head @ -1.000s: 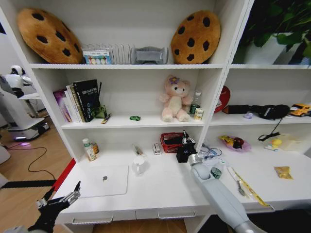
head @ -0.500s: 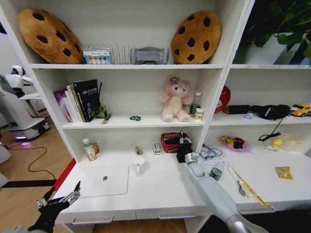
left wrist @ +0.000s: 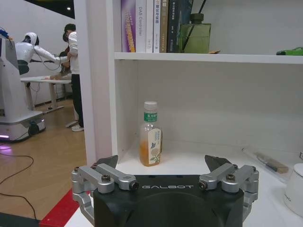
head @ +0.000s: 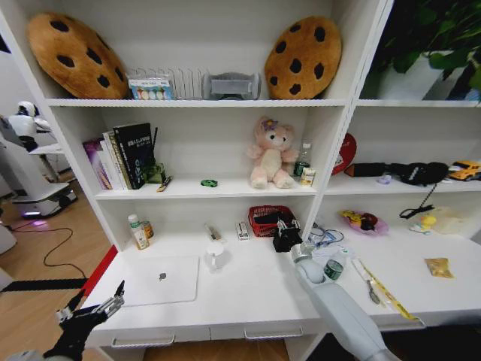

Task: Organize the objects on the table.

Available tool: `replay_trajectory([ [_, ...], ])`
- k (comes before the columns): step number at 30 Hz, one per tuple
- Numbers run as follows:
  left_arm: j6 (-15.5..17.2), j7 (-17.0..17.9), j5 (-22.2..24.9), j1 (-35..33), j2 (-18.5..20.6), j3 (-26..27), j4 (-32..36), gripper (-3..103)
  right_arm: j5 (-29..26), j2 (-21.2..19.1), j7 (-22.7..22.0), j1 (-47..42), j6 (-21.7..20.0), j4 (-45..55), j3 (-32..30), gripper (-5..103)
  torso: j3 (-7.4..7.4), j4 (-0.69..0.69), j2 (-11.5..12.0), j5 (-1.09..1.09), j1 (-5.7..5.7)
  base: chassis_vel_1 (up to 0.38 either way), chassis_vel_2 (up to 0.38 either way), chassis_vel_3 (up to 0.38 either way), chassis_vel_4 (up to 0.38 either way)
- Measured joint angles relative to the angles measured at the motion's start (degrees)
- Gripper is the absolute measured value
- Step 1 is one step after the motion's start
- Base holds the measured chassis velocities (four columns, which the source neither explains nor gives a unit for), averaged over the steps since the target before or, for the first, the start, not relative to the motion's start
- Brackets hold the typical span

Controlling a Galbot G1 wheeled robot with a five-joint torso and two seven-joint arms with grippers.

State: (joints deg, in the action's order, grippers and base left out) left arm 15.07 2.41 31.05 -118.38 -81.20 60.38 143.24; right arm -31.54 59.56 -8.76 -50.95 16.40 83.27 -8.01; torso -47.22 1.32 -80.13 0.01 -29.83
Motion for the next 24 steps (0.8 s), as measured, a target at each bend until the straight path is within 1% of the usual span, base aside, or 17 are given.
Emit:
replay_trajectory([
  [2, 0.0, 0.0, 0.0, 0.0, 0.0, 0.0, 0.0, 100, -1.8, -3.4, 0.2, -3.9, -2.9, 7.3, -0.2, 77, 0.0, 0.02, 0.0, 0.0, 0.0, 0.0, 0.0, 0.0, 0.0],
  [3, 0.0, 0.0, 0.0, 0.0, 0.0, 0.0, 0.0, 100, -2.3, -4.6, 0.8, -5.6, -3.5, 10.4, -0.8, 77, 0.0, 0.01, 0.0, -0.01, 0.0, 0.0, 0.0, 0.0, 0.0],
  [4, 0.0, 0.0, 0.0, 0.0, 0.0, 0.0, 0.0, 100, -2.3, -4.6, 0.8, -5.6, -3.5, 10.4, -0.8, 77, 0.0, 0.01, 0.0, -0.01, 0.0, 0.0, 0.0, 0.0, 0.0],
  [5, 0.0, 0.0, 0.0, 0.0, 0.0, 0.0, 0.0, 100, -2.6, -6.2, 0.7, -8.8, -4.2, 15.4, -1.7, 88, 0.0, 0.0, 0.0, -0.02, 0.0, 0.0, 0.0, 0.0, 0.0],
  [6, 0.0, 0.0, 0.0, 0.0, 0.0, 0.0, 0.0, 100, -2.6, -6.2, 0.7, -8.8, -4.2, 15.4, -1.7, 88, 0.0, 0.0, 0.0, -0.02, 0.0, 0.0, 0.0, 0.0, 0.0],
  [8, 0.0, 0.0, 0.0, 0.0, 0.0, 0.0, 0.0, 100, -2.1, -8.5, -1.3, -16.4, -4.8, 23.8, -4.7, 97, 0.01, -0.02, 0.0, 0.0, 0.0, 0.0, 0.0, 0.0, 0.0],
  [10, 0.0, 0.0, 0.0, 0.0, 0.0, 0.0, 0.0, 100, -1.7, -8.8, -1.3, -18.7, -4.6, 25.3, -6.0, 97, 0.01, -0.02, 0.0, 0.01, 0.0, 0.0, 0.0, 0.0, 0.0],
  [12, 0.0, 0.0, 0.0, 0.0, 0.0, 0.0, 0.0, 100, 1.6, -9.4, -0.7, -29.2, -2.6, 31.1, -13.4, 100, 0.01, 0.01, 0.0, 0.01, 0.0, 0.0, 0.0, 0.0, 0.0],
  [13, 0.0, 0.0, 0.0, 0.0, 0.0, 0.0, 0.0, 100, 1.6, -9.4, -0.7, -29.2, -2.6, 31.1, -13.4, 100, 0.01, 0.01, 0.0, 0.01, 0.0, 0.0, 0.0, 0.0, 0.0],
  [14, 0.0, 0.0, 0.0, 0.0, 0.0, 0.0, 0.0, 100, 2.8, -9.1, -0.2, -33.8, -2.0, 33.4, -16.8, 100, 0.01, 0.01, 0.0, -0.01, 0.0, 0.0, 0.0, 0.0, 0.0],
  [15, 0.0, 0.0, 0.0, 0.0, 0.0, 0.0, 0.0, 100, 4.2, -8.1, 0.5, -40.4, -1.7, 36.1, -20.9, 100, 0.01, 0.0, 0.0, -0.01, 0.0, 0.0, 0.0, 0.0, 0.0],
  [16, 0.0, 0.0, 0.0, 0.0, 0.0, 0.0, 0.0, 100, 4.2, -8.1, 0.5, -40.4, -1.7, 36.1, -20.9, 100, 0.01, 0.0, 0.0, -0.01, 0.0, 0.0, 0.0, 0.0, 0.0],
  [18, 0.0, 0.0, 0.0, 0.0, 0.0, 0.0, 0.0, 100, 6.7, -4.3, 1.4, -54.1, -1.6, 41.5, -27.6, 100, 0.02, 0.03, 0.0, -0.01, 0.01, 0.0, 0.0, 0.0, 0.0],
  [19, 0.0, 0.0, 0.0, 0.0, 0.0, 0.0, 0.0, 100, 6.7, -4.3, 1.4, -54.1, -1.6, 41.5, -27.6, 100, 0.02, 0.03, 0.0, -0.01, 0.01, 0.0, 0.0, 0.0, 0.0],
  [21, 0.0, 0.0, 0.0, 0.0, 0.0, 0.0, 0.0, 100, 8.8, 0.8, 1.6, -63.3, -1.5, 45.2, -30.8, 100, 0.02, 0.02, 0.0, -0.02, 0.01, 0.0, 0.0, 0.0, 0.0],
  [22, 0.0, 0.0, 0.0, 0.0, 0.0, 0.0, 0.0, 100, 8.8, 0.8, 1.6, -63.3, -1.5, 45.2, -30.8, 100, 0.02, 0.02, 0.0, -0.02, 0.01, 0.0, 0.0, 0.0, 0.0],
  [24, 0.0, 0.0, 0.0, 0.0, 0.0, 0.0, 0.0, 100, 9.2, 7.1, 1.6, -69.5, -1.0, 47.4, -31.9, 100, 0.02, 0.03, 0.0, -0.01, 0.01, 0.0, 0.0, 0.0, 0.0],
])
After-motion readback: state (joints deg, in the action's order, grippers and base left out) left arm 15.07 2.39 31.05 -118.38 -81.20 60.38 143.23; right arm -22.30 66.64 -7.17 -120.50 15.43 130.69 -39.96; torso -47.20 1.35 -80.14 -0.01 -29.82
